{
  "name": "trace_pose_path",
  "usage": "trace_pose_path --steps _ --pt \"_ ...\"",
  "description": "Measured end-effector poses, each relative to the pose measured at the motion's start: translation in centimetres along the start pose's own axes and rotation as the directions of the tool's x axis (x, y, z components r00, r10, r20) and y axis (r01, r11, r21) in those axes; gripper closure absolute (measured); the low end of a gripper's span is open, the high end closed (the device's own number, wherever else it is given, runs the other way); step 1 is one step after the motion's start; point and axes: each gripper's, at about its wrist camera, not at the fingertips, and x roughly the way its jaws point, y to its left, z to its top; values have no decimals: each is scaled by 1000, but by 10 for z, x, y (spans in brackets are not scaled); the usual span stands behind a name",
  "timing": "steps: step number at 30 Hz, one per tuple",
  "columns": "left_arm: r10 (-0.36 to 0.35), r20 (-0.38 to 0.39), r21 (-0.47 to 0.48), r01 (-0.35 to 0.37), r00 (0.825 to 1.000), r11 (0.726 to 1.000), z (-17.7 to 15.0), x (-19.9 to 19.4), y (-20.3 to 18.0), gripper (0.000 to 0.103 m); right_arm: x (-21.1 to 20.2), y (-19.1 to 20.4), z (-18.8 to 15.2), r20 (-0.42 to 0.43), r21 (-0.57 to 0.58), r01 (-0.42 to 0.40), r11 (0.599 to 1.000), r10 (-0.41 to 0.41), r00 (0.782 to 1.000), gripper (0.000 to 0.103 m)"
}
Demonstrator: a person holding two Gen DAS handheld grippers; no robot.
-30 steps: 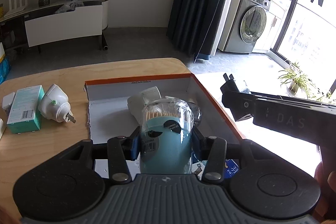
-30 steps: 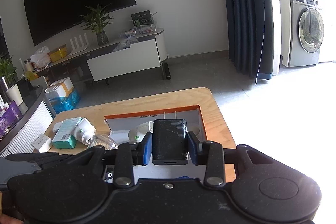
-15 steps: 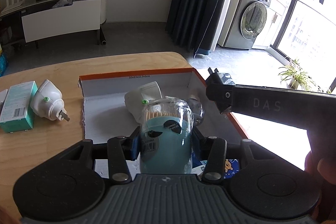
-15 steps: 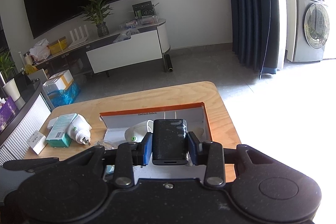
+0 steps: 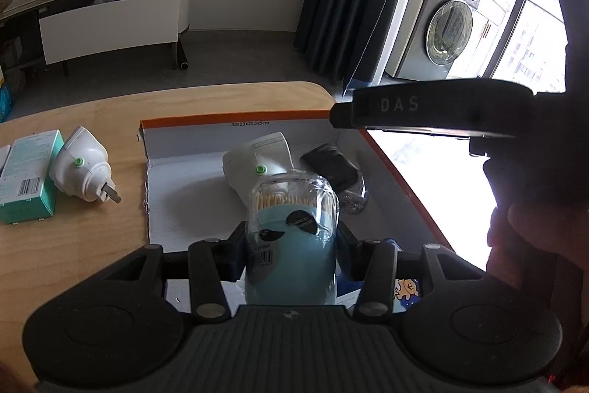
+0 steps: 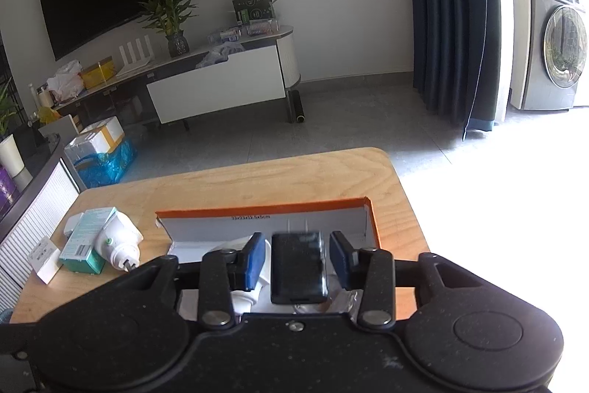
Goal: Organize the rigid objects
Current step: 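Lower jar into box and open left tool while right tool releases black charger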
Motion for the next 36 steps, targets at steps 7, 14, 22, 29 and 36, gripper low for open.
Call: trace_pose_path --steps 7,14,22,29,36 --pt "-10 -14 4 10 1000 1000 0 8 -3 56 -30 -11 2 64 11 11 1000 -12 998 46" --pt "-28 -23 3 28 999 1000 5 15 -9 46 -63 -17 -3 107 24 27 999 -29 994 37" --pt "-1 11 -30 1 1000 1000 8 -11 1 37 -77 -9 -9 114 19 27 999 -29 993 24" --pt "61 52 -62 -58 997 996 7 -41 21 27 -87 10 -14 114 -9 7 1000 -5 993 17" --pt "127 58 -97 -121 990 988 0 -66 50 16 -88 34 -21 87 -39 -32 999 35 996 14"
